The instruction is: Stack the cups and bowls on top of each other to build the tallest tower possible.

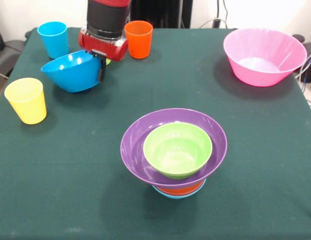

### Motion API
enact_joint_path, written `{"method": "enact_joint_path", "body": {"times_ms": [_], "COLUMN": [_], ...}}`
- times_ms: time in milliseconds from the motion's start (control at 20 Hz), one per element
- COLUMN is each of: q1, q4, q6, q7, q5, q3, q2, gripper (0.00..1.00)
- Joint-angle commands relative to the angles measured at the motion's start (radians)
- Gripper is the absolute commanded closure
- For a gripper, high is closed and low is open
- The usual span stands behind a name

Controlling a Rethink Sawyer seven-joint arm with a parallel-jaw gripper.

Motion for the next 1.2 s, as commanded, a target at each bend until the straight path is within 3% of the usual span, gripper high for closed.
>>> {"method": "enact_joint_path", "body": {"times_ms": [50,1200], "q1": [0.071,0.19], "q4": [0.043,-0.168], "q6": [0.165,0.456], "q7": [-0.038,-0.037], "q5": [0.037,0.153], "q3": [0.124,0.14], "q2": [-0.102,-0.127], "gripper": [1.0,1.0]}}
